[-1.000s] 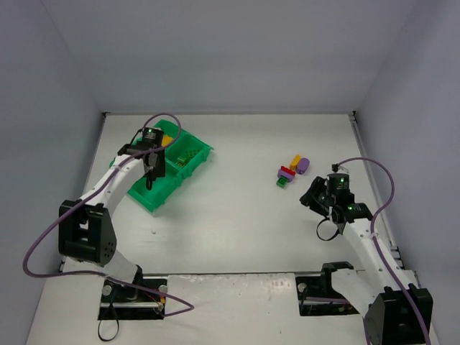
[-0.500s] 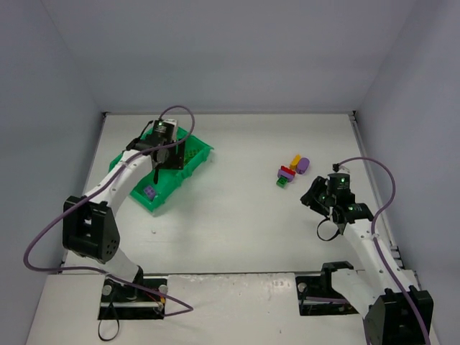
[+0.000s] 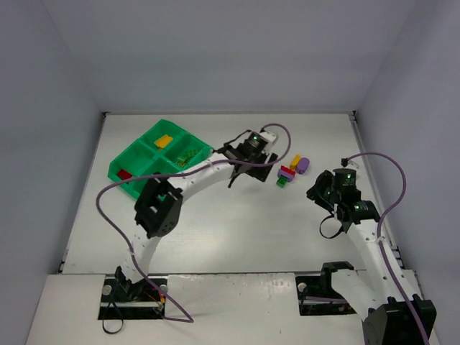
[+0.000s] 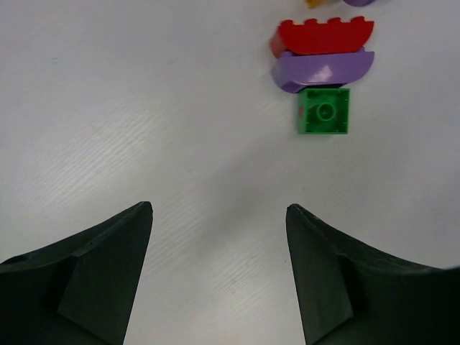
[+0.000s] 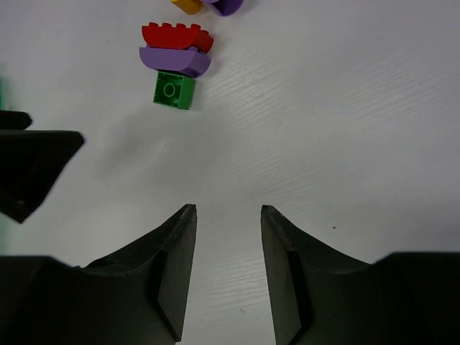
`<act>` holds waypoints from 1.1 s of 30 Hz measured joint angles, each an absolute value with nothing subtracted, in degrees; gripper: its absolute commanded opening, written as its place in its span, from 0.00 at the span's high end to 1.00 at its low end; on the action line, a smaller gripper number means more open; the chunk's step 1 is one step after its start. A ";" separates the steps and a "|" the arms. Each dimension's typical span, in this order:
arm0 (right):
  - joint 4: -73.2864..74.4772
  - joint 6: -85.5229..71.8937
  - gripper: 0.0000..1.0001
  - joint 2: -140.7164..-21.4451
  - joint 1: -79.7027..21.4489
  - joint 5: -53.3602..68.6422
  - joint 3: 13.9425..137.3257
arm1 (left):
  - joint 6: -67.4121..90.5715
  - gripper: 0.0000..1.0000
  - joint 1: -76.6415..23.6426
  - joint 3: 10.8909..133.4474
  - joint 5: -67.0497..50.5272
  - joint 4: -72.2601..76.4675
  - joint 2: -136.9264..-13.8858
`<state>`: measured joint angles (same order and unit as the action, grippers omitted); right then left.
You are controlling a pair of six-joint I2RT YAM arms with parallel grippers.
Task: Sort the legos into containers by color
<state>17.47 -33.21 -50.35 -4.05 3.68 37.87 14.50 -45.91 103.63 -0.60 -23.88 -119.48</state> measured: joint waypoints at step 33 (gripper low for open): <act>22.20 -33.17 0.62 -48.60 -3.68 2.31 40.21 | 16.73 1.00 -52.86 111.72 2.46 -13.54 -137.21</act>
<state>22.20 -33.17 -48.60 -3.68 2.31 40.21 16.73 -52.86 111.72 2.46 -13.54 -137.21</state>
